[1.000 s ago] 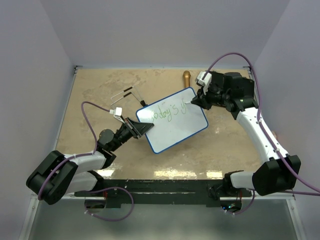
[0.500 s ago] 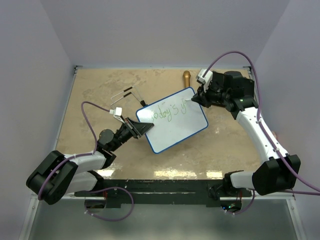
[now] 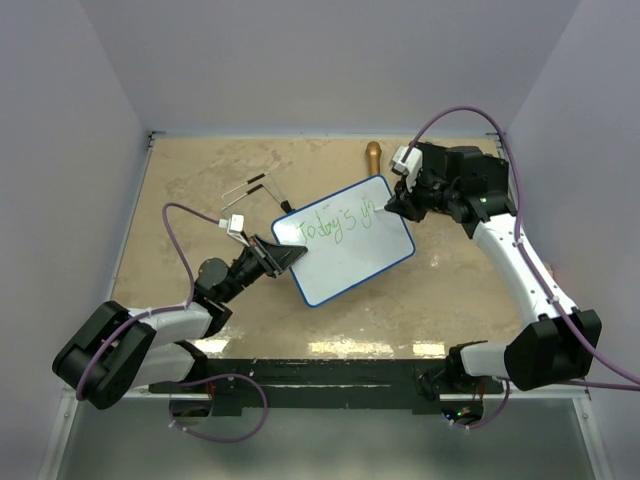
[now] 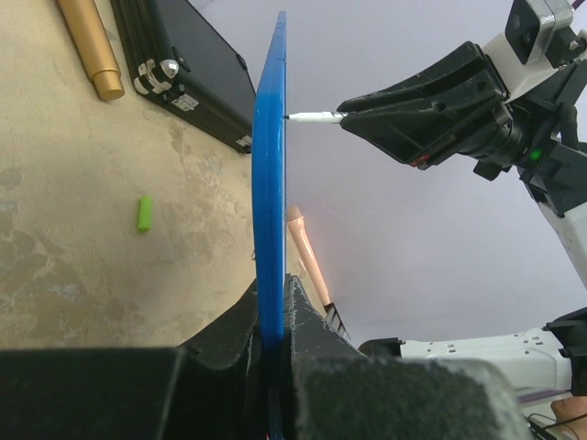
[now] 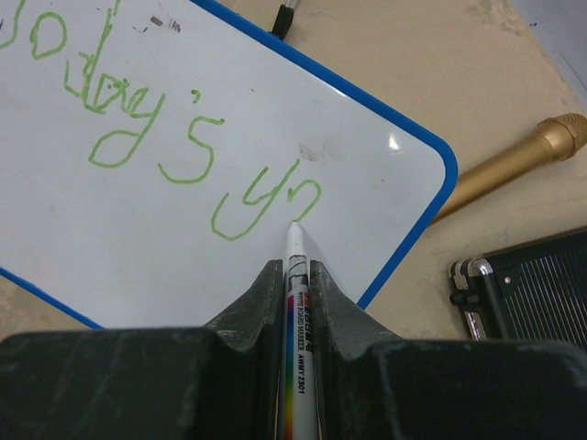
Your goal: Write a sentence on the whiteboard
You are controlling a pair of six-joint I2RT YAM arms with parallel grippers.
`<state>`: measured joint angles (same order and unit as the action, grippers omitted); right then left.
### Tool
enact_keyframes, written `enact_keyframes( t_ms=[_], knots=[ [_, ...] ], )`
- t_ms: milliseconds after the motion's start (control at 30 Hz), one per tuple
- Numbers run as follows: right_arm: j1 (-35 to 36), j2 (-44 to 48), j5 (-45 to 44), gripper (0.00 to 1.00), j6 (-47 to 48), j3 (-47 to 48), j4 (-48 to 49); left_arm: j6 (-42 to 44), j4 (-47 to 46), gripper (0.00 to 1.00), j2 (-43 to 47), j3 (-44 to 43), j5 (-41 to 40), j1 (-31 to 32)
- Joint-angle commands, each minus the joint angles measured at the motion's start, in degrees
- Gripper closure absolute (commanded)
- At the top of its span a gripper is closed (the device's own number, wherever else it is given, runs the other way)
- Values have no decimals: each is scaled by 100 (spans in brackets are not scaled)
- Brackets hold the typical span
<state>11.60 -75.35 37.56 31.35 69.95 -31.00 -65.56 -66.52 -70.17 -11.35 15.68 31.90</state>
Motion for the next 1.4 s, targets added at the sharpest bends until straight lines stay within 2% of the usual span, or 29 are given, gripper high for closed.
enact_keyframes(
  t_ms=[0, 400, 733, 1367],
  knots=[
    [-17, -6, 313, 100, 196, 282, -248, -220, -4211, 100, 127, -218, 23, -26],
    [-8, -76, 436, 100, -287, 344, 340, -220, -4211, 100, 127, -218, 31, -26],
    [-140, 214, 401, 100, -779, 141, 1026, -220, -4220, 100, 144, -174, 5, -44],
    [-228, -50, 252, 100, -428, 159, 578, -229, -4211, 100, 162, -183, 23, -61]
  ],
)
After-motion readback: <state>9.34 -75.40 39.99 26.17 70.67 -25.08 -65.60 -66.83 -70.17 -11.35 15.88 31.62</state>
